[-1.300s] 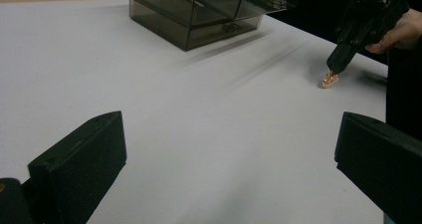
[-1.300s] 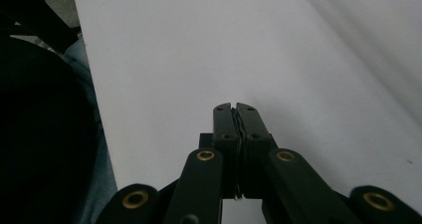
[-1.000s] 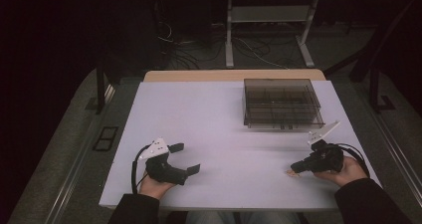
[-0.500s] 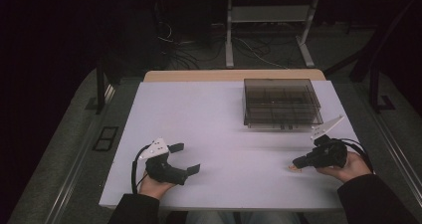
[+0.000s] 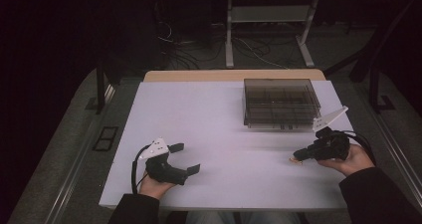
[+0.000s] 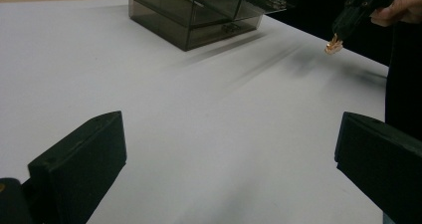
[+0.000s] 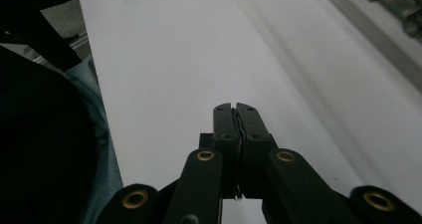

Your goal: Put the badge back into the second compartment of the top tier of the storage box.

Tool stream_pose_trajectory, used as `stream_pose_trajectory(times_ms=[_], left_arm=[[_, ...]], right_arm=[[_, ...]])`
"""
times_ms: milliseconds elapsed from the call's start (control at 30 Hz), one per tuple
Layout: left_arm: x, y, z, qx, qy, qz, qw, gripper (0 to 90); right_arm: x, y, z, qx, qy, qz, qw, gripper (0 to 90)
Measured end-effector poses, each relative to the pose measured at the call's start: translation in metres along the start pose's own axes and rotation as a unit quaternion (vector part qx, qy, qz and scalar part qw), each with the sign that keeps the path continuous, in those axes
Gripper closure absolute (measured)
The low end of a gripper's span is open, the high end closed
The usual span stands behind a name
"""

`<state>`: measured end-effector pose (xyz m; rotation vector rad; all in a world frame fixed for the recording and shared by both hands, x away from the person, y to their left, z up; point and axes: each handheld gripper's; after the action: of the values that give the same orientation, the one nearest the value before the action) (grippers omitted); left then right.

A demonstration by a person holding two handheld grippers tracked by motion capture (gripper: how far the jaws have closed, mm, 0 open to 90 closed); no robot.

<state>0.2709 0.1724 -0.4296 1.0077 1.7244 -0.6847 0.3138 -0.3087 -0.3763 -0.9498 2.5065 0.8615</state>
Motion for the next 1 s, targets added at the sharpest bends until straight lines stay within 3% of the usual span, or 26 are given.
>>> stream_pose_trajectory(times_ms=[1000], left_arm=[[0.000,0.000,0.000,0.001,0.000,0.000,1.0000,0.0]], right_arm=[[-0.028,0.006,-0.021,0.009,-0.019,-0.013,0.9997,87.1]])
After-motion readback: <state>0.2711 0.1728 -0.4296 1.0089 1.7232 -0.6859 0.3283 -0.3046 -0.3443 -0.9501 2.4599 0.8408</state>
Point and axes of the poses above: each handheld gripper's, and its own axes: z roughly forward along the jaws, x roughly out of its underside, y roughly to its left, and after that the axes turned 15 degrees about z, right-handed
